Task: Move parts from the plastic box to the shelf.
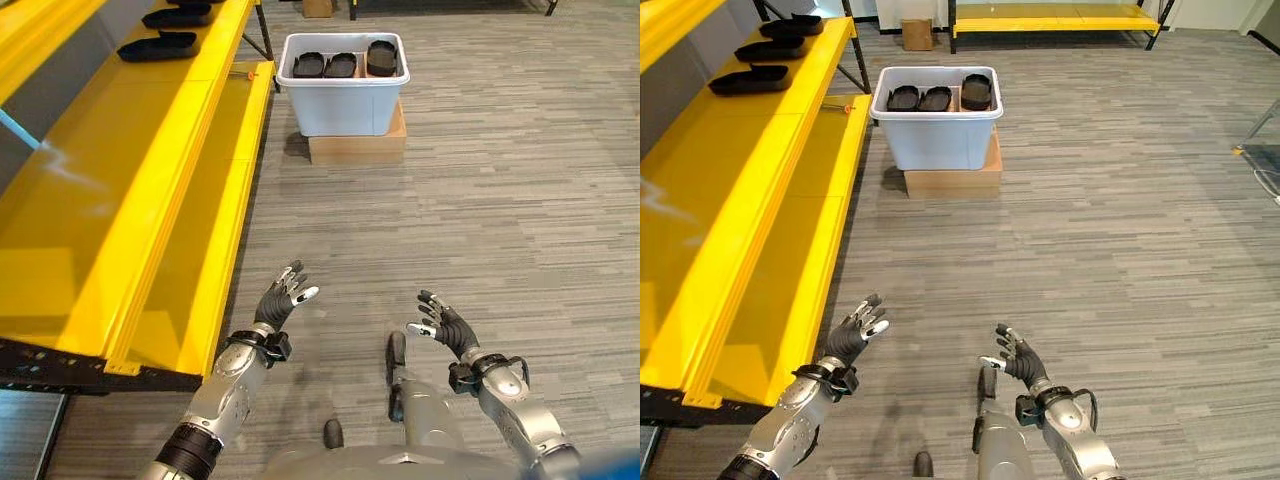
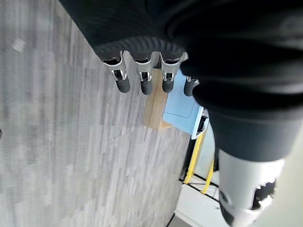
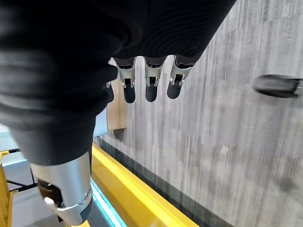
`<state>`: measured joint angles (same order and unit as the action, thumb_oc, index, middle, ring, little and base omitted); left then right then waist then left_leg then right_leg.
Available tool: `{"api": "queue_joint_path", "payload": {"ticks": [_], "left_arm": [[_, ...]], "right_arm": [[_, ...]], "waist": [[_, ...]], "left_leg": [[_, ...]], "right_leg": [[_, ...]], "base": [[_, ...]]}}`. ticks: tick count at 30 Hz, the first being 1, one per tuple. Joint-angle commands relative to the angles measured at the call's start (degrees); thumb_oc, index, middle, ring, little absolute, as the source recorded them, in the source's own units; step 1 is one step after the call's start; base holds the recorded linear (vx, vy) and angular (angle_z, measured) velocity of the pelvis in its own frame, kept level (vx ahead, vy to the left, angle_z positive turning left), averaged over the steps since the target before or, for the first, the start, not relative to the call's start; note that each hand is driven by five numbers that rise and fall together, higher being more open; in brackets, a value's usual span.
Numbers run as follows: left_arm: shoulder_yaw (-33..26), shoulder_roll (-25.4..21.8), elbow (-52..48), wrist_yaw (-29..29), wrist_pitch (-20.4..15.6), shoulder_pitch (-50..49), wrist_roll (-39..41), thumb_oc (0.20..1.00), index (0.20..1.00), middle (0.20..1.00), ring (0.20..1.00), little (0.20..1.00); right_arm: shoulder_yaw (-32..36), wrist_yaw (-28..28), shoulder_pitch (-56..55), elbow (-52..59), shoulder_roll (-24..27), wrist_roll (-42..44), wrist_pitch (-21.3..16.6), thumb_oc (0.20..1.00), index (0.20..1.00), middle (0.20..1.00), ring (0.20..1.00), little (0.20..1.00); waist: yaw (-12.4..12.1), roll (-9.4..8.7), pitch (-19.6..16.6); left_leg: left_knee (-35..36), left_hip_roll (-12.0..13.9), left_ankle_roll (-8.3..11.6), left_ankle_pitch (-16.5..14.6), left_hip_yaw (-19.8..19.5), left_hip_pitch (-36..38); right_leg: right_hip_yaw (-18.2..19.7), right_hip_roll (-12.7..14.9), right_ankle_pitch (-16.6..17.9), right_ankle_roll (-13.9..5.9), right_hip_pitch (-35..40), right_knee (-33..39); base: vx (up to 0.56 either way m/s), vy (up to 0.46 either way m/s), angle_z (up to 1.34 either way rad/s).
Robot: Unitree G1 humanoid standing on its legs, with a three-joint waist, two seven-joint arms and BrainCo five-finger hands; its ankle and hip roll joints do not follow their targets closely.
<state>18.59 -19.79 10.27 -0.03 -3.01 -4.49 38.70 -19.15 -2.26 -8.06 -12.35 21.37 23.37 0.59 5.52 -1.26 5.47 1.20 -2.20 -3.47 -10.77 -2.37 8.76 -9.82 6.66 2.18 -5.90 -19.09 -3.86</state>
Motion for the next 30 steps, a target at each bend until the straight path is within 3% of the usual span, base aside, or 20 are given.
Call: {"api": "queue_joint_path", "payload": {"ticks": [1,4,6,7,8,9,10,11,12,13,14,15,18,19,20,21,22,23,27,30], "left_arm": [[-0.78,-0.62,-2.81,-1.35,-3.13,1.64,-1.08,1.000,1.000,1.000,1.000,1.000],[-0.60,-0.89,-3.13,-1.30,-3.07,1.52,-0.86,1.000,1.000,1.000,1.000,1.000],[-0.46,-1.34,-3.62,-1.33,-3.23,1.30,-1.03,1.000,1.000,1.000,1.000,1.000],[-0.25,-1.77,-4.52,-1.78,-3.00,0.69,-0.77,1.000,1.000,1.000,1.000,1.000],[-0.25,-1.81,-4.53,-1.78,-2.99,0.70,-0.77,1.000,1.000,1.000,1.000,1.000],[-0.38,-1.90,-4.65,-1.69,-2.87,0.46,-0.69,1.000,1.000,1.000,1.000,1.000],[-0.67,-2.00,-5.07,-1.23,-2.70,0.27,0.14,1.000,1.000,1.000,1.000,1.000],[-0.67,-2.20,-5.24,-1.06,-2.67,0.42,0.36,1.000,1.000,1.000,1.000,1.000],[-0.67,-2.23,-5.24,-1.05,-2.67,0.47,0.37,1.000,1.000,1.000,1.000,1.000],[-0.97,-2.52,-6.25,-0.87,-2.72,-0.10,0.14,1.000,1.000,1.000,1.000,1.000],[-0.97,-2.54,-6.26,-0.87,-2.71,-0.08,0.14,1.000,1.000,1.000,1.000,1.000],[-1.31,-2.74,-6.66,-0.68,-3.08,-0.99,-0.41,1.000,1.000,1.000,1.000,1.000],[-1.50,-2.95,-6.54,-0.84,-3.14,-1.41,-0.39,1.000,1.000,1.000,1.000,1.000],[-1.92,-3.28,-6.18,-0.83,-3.48,-2.20,-0.83,1.000,1.000,1.000,1.000,1.000],[-2.31,-3.17,-5.77,-0.82,-3.62,-2.60,-1.55,1.000,1.000,1.000,1.000,1.000],[-2.30,-3.14,-5.76,-0.81,-3.63,-2.63,-1.58,1.000,1.000,1.000,1.000,1.000],[-2.98,-2.86,-5.88,-0.32,-3.85,-2.57,-2.03,1.000,1.000,1.000,1.000,1.000],[-3.32,-2.76,-5.28,-0.61,-3.85,-2.45,-1.92,1.000,1.000,1.000,1.000,1.000],[-3.68,-2.39,-4.75,-0.77,-3.78,-3.29,-2.11,1.000,1.000,1.000,1.000,1.000],[-3.65,-2.65,-4.62,-0.85,-3.72,-3.22,-1.51,1.000,1.000,1.000,1.000,1.000]], "right_arm": [[-0.46,-0.46,3.43,2.60,0.76,1.70,-2.96,1.000,1.000,1.000,1.000,1.000],[0.26,-0.57,2.80,2.73,1.46,2.60,-2.97,1.000,1.000,1.000,1.000,1.000],[0.90,-0.82,1.79,2.73,1.58,2.98,-3.15,1.000,1.000,1.000,1.000,1.000],[0.81,-0.97,1.12,2.40,2.34,2.65,-3.16,1.000,1.000,1.000,1.000,1.000],[0.82,-0.98,1.12,2.40,2.30,2.65,-3.16,1.000,1.000,1.000,1.000,1.000],[0.65,-1.38,1.01,2.09,2.43,2.61,-2.92,1.000,1.000,1.000,1.000,1.000],[0.28,-1.36,1.47,1.73,2.97,3.43,-2.89,1.000,1.000,1.000,1.000,1.000],[0.04,-1.21,1.85,1.61,3.33,3.68,-3.11,1.000,1.000,1.000,1.000,1.000],[0.06,-1.21,1.91,1.57,3.30,3.69,-3.13,1.000,1.000,1.000,1.000,1.000],[0.11,-0.71,2.25,1.62,3.85,3.19,-3.11,1.000,1.000,1.000,1.000,1.000],[0.13,-0.71,2.26,1.62,3.82,3.19,-3.11,1.000,1.000,1.000,1.000,1.000],[0.22,-0.07,2.66,1.21,3.60,3.52,-3.42,1.000,1.000,1.000,1.000,1.000],[0.20,-0.08,2.68,1.17,3.59,3.49,-3.46,1.000,1.000,1.000,1.000,1.000],[0.39,-0.17,2.30,0.85,3.39,3.06,-3.96,1.000,1.000,1.000,1.000,1.000],[0.45,-0.07,2.13,0.31,3.10,2.24,-4.15,1.000,1.000,1.000,1.000,1.000],[0.43,-0.06,2.10,0.28,3.11,2.23,-4.18,1.000,1.000,1.000,1.000,1.000],[0.51,0.17,2.13,0.16,2.87,1.98,-4.45,1.000,1.000,1.000,1.000,1.000],[0.66,-0.11,2.16,-0.36,2.79,1.51,-4.12,1.000,1.000,1.000,1.000,1.000],[0.61,-1.33,1.17,0.36,2.16,0.71,-3.42,1.000,1.000,1.000,1.000,1.000],[0.61,-1.85,0.61,0.47,1.14,1.45,-2.87,1.000,1.000,1.000,1.000,1.000]], "waist": [[0.20,1.15,-2.82],[0.59,2.35,-4.23],[1.01,2.71,-4.54],[0.42,2.33,-4.51],[0.50,2.12,-4.62],[0.10,1.48,-4.45],[-1.86,-0.31,-2.49],[-2.78,-1.72,-1.37],[-2.83,-1.54,-1.24],[-4.71,-2.45,0.59],[-4.74,-2.53,0.53],[-6.53,-3.07,1.38],[-6.89,-3.38,1.22],[-7.43,-3.03,0.94],[-8.22,-2.07,0.61],[-8.17,-2.27,0.77],[-8.89,-2.02,0.65],[-9.08,-1.30,0.44],[-9.35,-1.26,-1.26],[-9.10,-2.18,-2.60]], "left_leg": [[-2.60,1.97,2.10,-0.95,-1.32,6.03],[-6.83,5.00,4.94,3.98,-1.38,5.68],[-10.47,7.01,7.13,10.46,-1.04,5.06],[-18.00,7.65,7.75,14.90,-1.18,2.40],[-18.02,7.44,7.72,15.08,-1.27,2.15],[-25.26,7.44,7.98,18.23,-1.43,-0.02],[-41.32,6.15,8.23,22.60,-2.59,-7.08],[-45.55,5.03,7.36,22.86,-2.55,-10.75],[-46.10,5.22,7.35,22.58,-2.58,-10.96],[-47.25,3.86,4.99,17.23,-0.76,-16.82],[-47.23,3.79,4.94,17.33,-0.69,-16.96],[-42.31,1.40,3.43,11.98,1.23,-24.65],[-38.31,1.15,3.17,11.65,1.69,-26.44],[-23.05,2.32,3.09,11.80,2.24,-27.79],[-8.50,2.58,3.57,15.99,0.01,-26.73],[-7.03,2.38,3.58,16.72,0.07,-25.75],[-0.05,2.45,4.40,18.58,-1.60,-26.24],[1.17,2.89,5.30,20.74,-1.97,-24.81],[2.54,3.24,5.03,22.48,-1.68,-22.39],[-2.26,1.45,3.64,19.74,-0.57,-23.20]], "right_leg": [[-0.19,-4.89,6.83,-0.56,3.63,3.87],[-1.74,-6.61,2.98,1.45,3.96,0.10],[-2.28,-7.85,0.80,2.92,5.30,-1.32],[-1.30,-9.61,-1.27,4.51,7.88,-1.09],[-1.31,-9.39,-1.11,4.50,7.75,-0.97],[-0.85,-10.00,-2.00,5.52,9.49,-0.46],[1.12,-10.41,-3.22,7.19,13.38,0.51],[1.73,-9.65,-3.36,7.70,14.66,0.96],[1.71,-9.85,-3.36,7.71,14.64,0.91],[3.11,-9.56,-4.65,8.00,17.38,0.74],[3.15,-9.47,-4.57,7.97,17.25,0.77],[4.69,-9.00,-5.07,7.01,20.14,1.54],[5.14,-8.65,-5.48,6.68,20.62,1.86],[5.61,-8.94,-6.84,5.84,22.65,2.31],[6.37,-9.85,-7.83,5.48,24.93,2.99],[6.34,-9.62,-7.89,5.47,25.25,3.05],[7.10,-9.72,-9.04,4.90,27.30,3.42],[8.03,-9.92,-9.65,4.93,28.90,3.40],[8.75,-9.21,-11.53,4.43,30.80,2.35],[8.16,-6.29,-11.52,2.73,31.95,1.46]], "base": [[0.41,-0.190,0.69],[0.47,-0.217,0.32],[0.49,-0.258,-0.01],[0.33,-0.203,-0.09],[0.39,-0.258,-0.11],[0.31,-0.275,-0.23],[0.38,-0.355,-0.21],[0.24,-0.250,-0.35],[0.22,-0.155,-0.61],[0.15,-0.073,-0.58],[0.34,-0.090,-0.47],[0.17,-0.010,-0.22],[0.23,0.025,-0.17],[0.52,0.106,-0.35],[0.52,0.102,-0.23],[0.45,0.101,-0.11],[0.38,0.122,-0.24],[0.47,0.169,-0.44],[0.27,0.141,-0.55],[0.32,0.237,-0.18]]}}
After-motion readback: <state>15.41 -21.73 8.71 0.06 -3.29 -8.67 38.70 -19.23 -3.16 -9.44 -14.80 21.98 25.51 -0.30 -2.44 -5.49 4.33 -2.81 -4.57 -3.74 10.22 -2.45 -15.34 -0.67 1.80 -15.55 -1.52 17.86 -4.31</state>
